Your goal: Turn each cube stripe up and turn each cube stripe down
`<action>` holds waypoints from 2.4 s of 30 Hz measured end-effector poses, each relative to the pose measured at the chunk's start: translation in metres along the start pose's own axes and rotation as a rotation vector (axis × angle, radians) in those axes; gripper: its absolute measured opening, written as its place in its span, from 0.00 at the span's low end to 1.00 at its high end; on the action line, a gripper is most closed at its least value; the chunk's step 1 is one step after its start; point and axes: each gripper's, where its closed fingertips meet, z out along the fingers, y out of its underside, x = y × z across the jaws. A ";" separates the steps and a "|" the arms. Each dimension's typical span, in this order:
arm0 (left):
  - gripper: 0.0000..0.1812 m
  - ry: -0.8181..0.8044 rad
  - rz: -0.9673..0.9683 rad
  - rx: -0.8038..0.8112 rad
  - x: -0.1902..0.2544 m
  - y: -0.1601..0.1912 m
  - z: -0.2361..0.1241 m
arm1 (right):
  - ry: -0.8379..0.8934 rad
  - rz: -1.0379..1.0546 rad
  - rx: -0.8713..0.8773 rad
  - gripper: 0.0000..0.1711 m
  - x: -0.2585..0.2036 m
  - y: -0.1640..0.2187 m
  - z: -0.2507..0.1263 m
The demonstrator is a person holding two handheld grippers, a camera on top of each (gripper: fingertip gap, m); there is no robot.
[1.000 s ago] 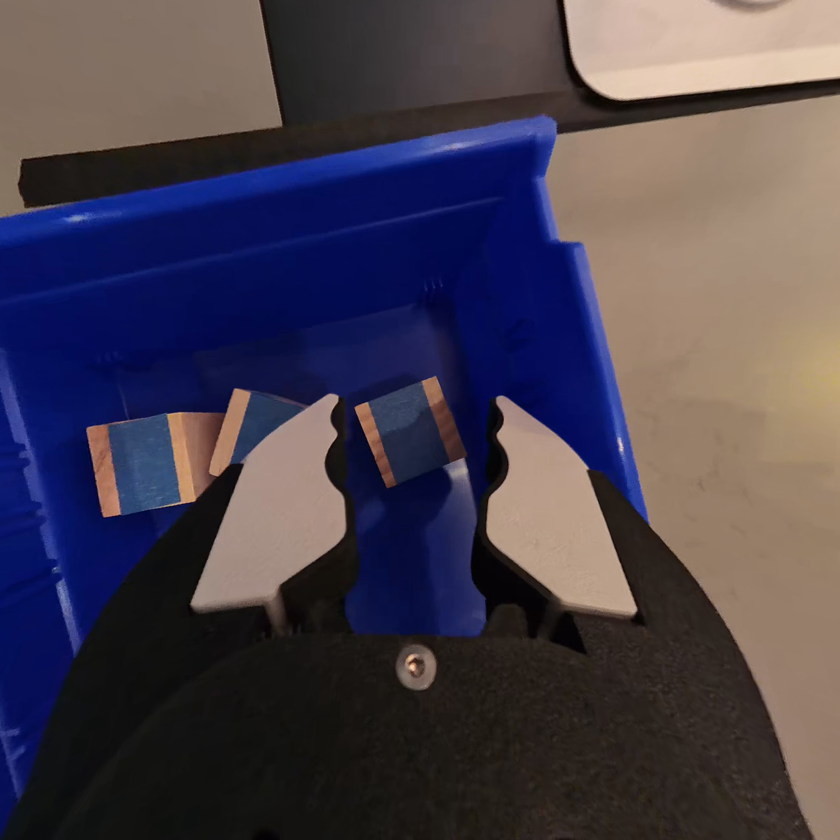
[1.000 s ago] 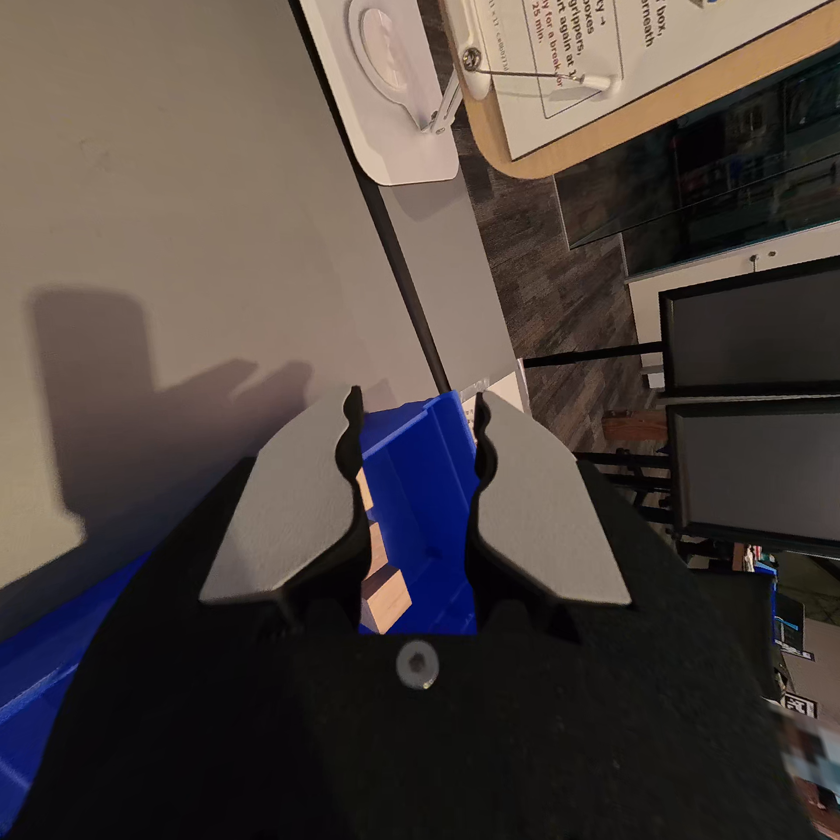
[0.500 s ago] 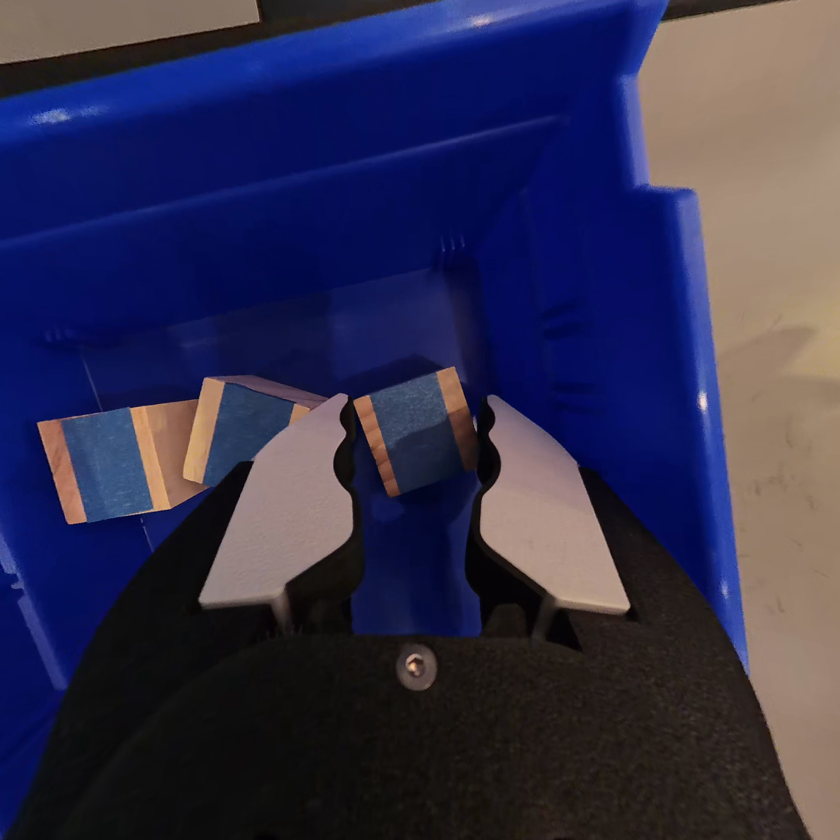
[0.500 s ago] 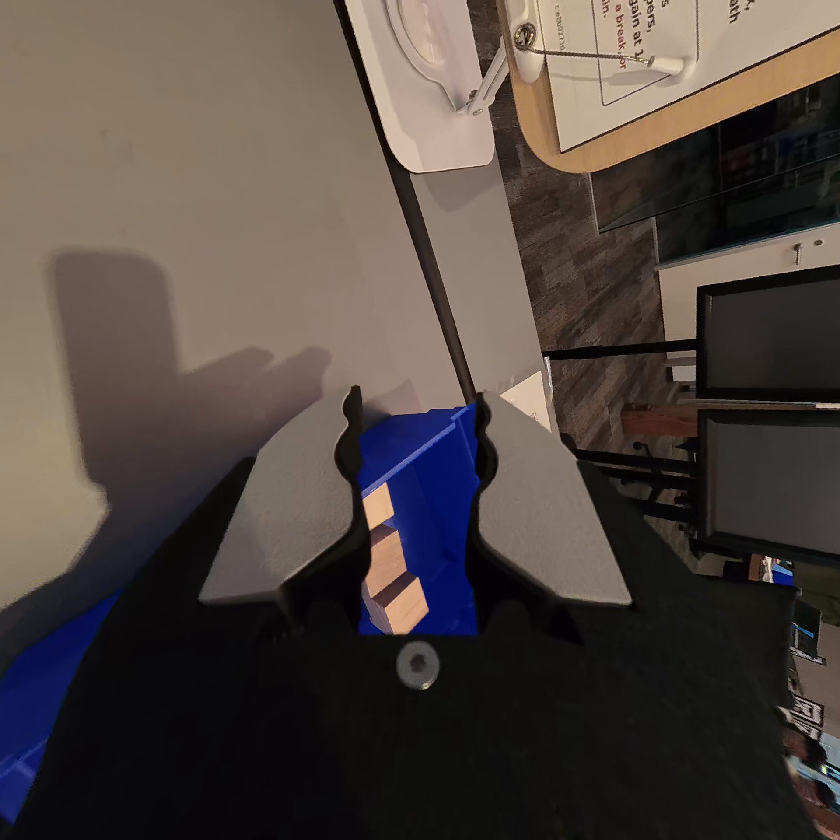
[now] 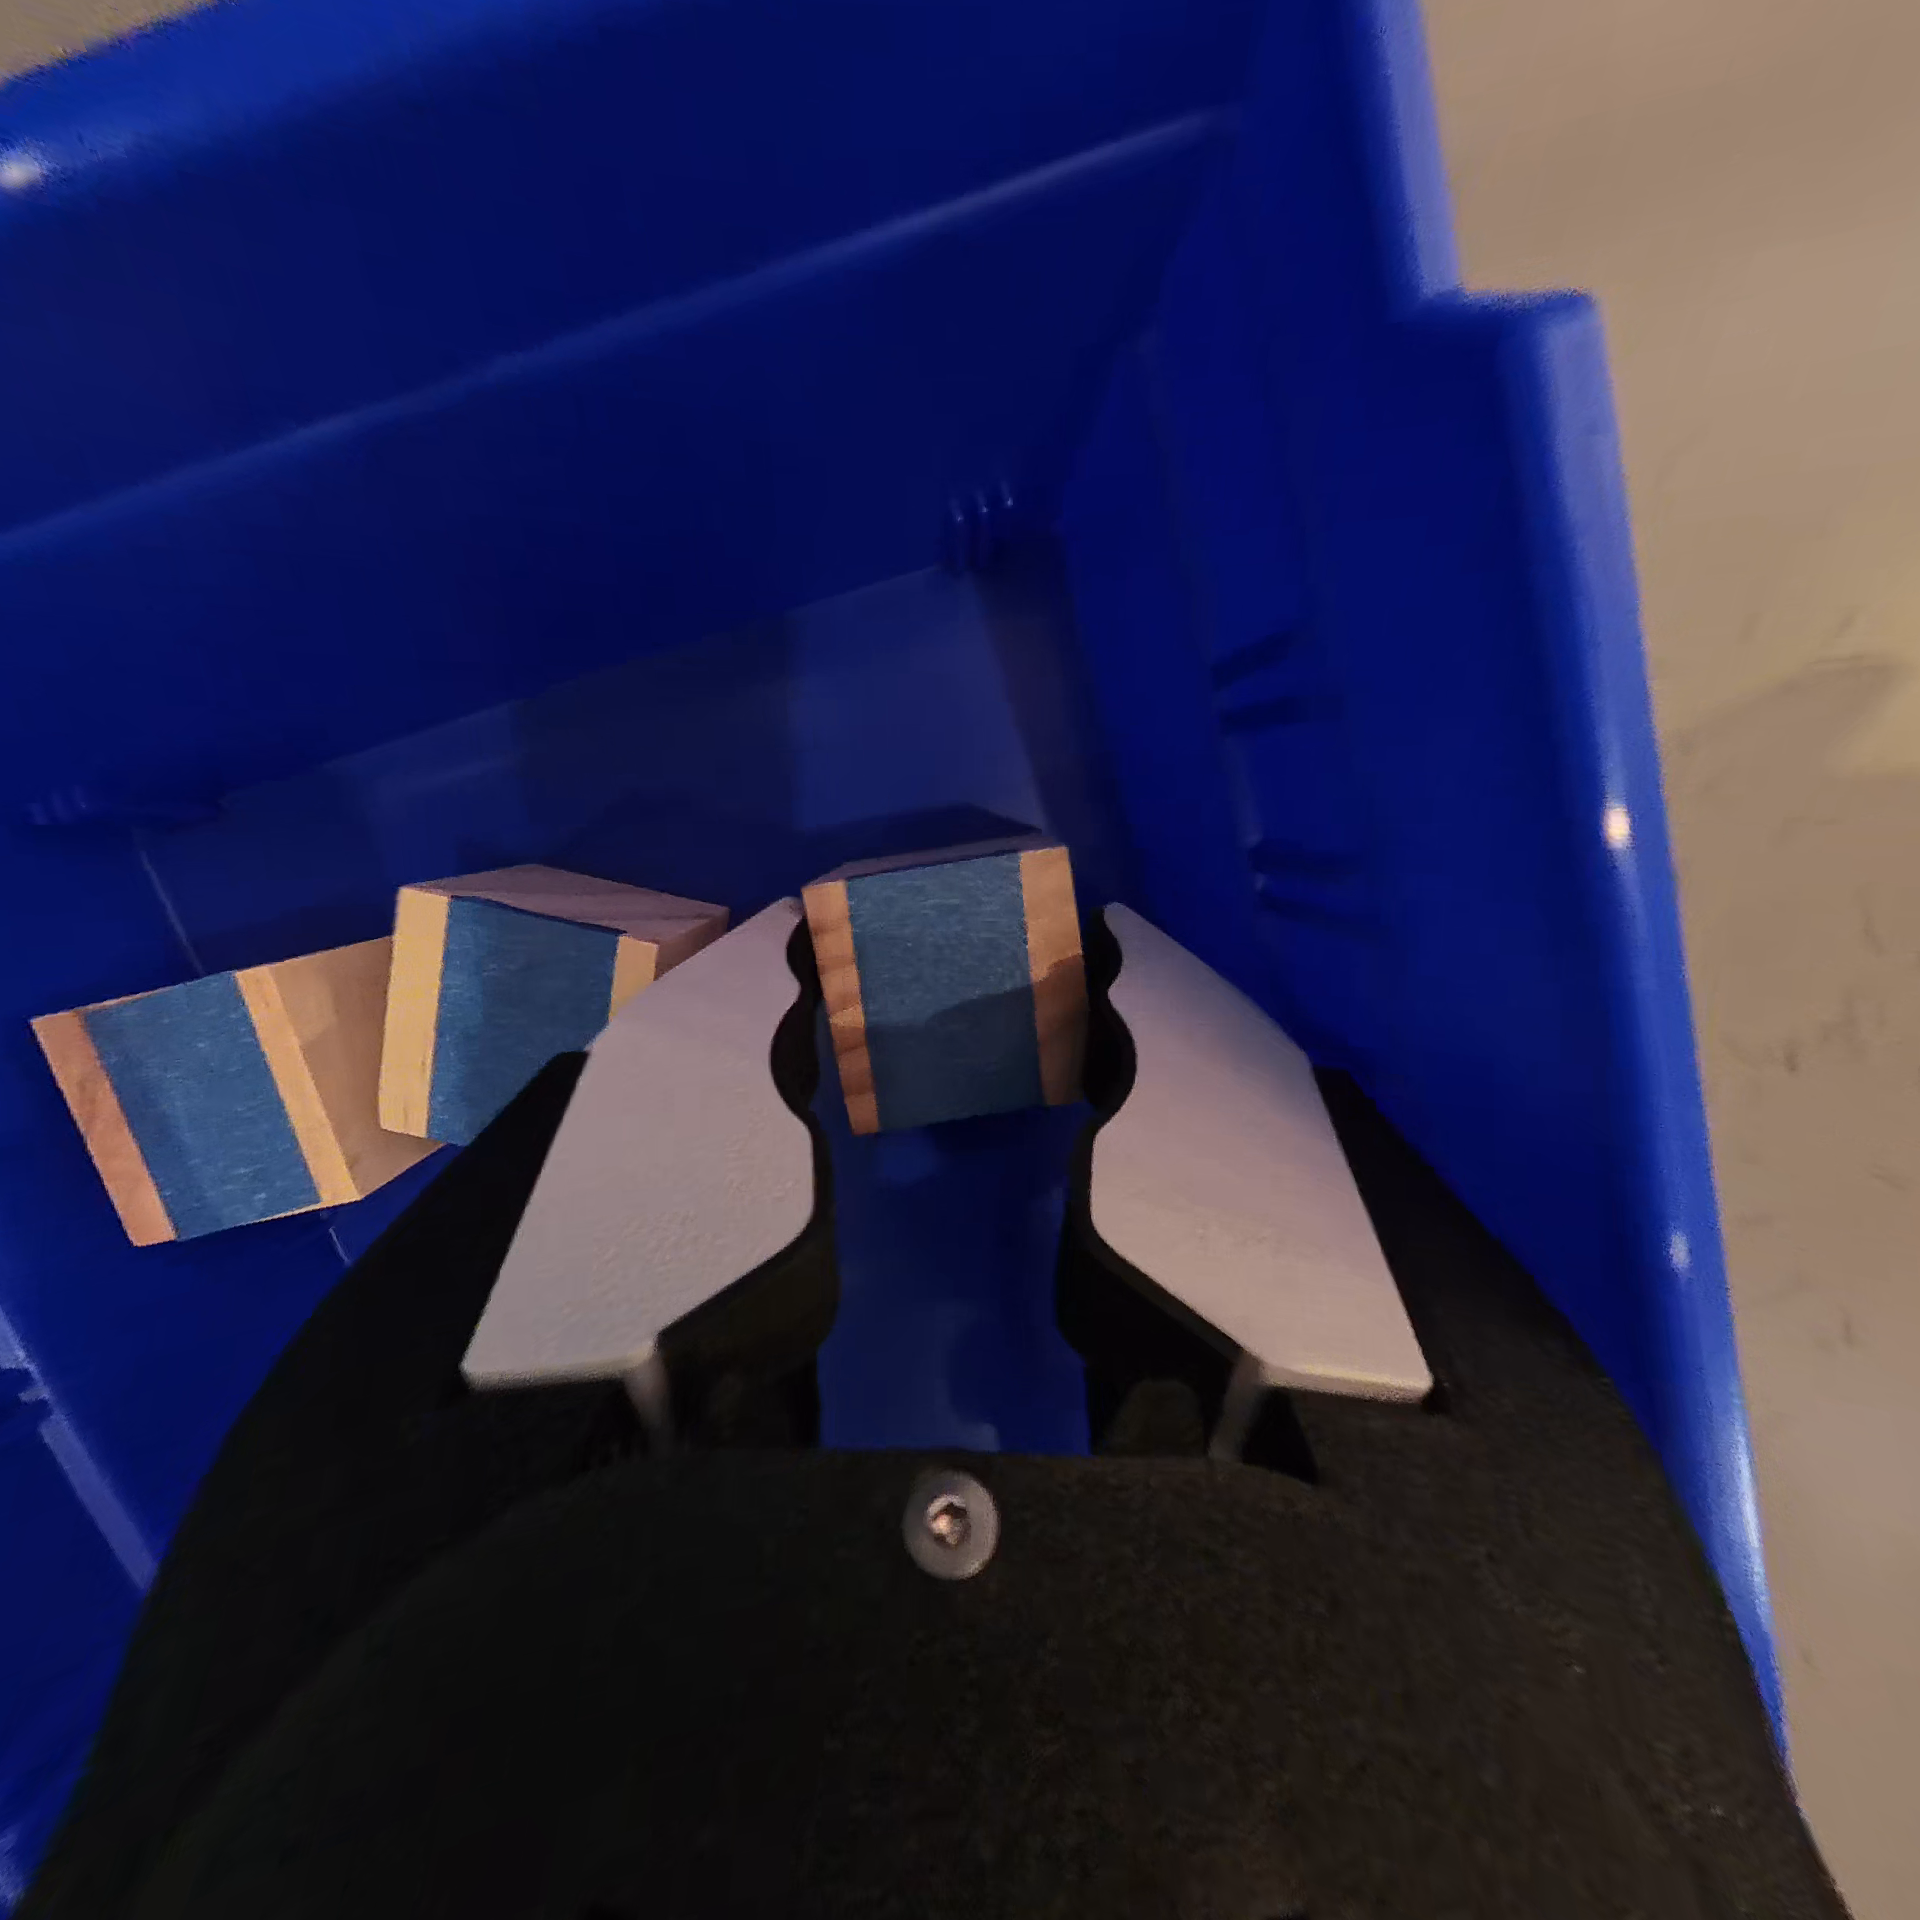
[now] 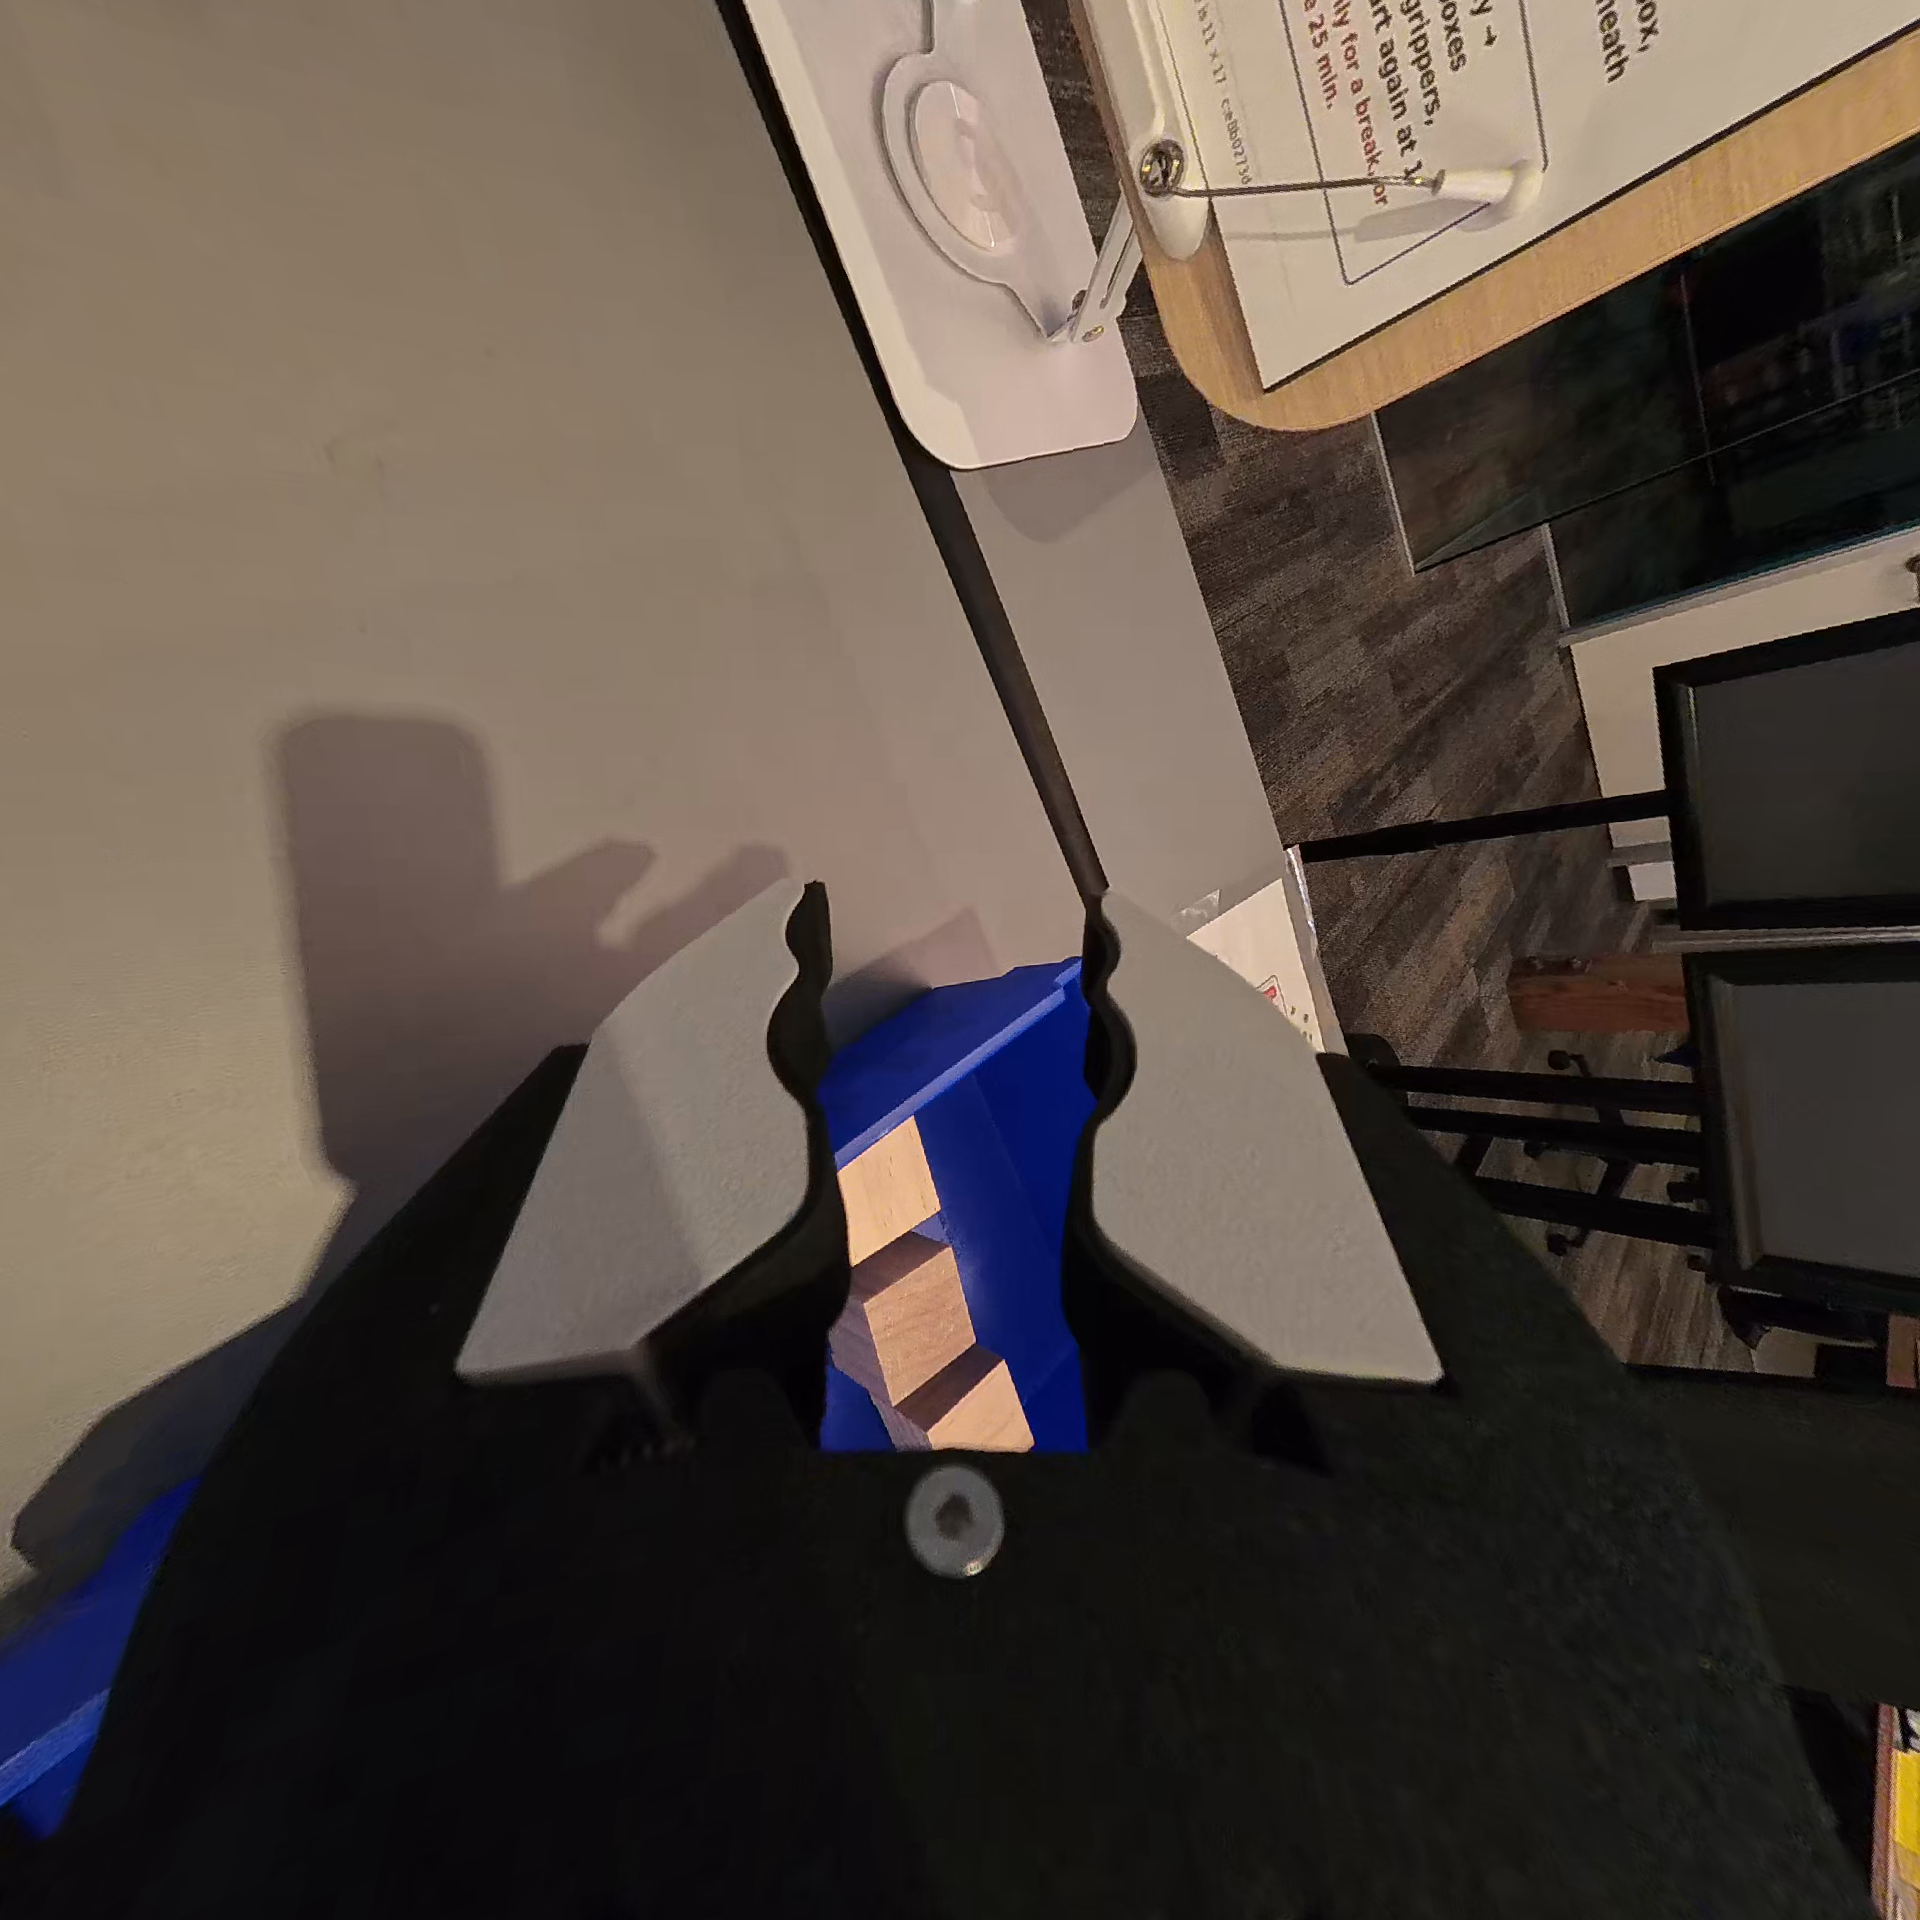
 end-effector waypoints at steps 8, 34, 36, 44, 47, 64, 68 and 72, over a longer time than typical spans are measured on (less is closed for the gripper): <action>0.27 0.001 0.024 0.153 0.004 -0.021 -0.058 | 0.004 -0.006 0.005 0.27 0.001 0.000 0.001; 0.26 0.676 0.439 0.704 0.266 -0.030 -0.206 | 0.062 -0.157 0.676 0.38 -0.109 -0.191 -0.044; 0.26 0.739 0.425 0.692 0.274 -0.027 -0.208 | 0.111 -0.134 0.697 0.37 -0.108 -0.196 -0.043; 0.26 0.907 0.388 0.667 0.294 -0.019 -0.212 | 0.141 -0.093 0.787 0.27 -0.110 -0.202 -0.046; 0.26 0.920 0.397 0.673 0.295 -0.018 -0.215 | 0.154 -0.108 0.816 0.27 -0.110 -0.203 -0.050; 0.42 0.787 0.489 0.679 0.282 -0.016 -0.221 | 0.033 -0.209 0.576 0.27 -0.086 -0.166 -0.050; 0.40 0.752 0.499 0.707 0.267 -0.015 -0.238 | -0.112 -0.048 0.350 0.27 -0.037 -0.087 -0.076; 0.39 0.749 0.491 0.730 0.257 -0.014 -0.250 | -0.161 0.112 0.182 0.27 -0.008 0.004 -0.088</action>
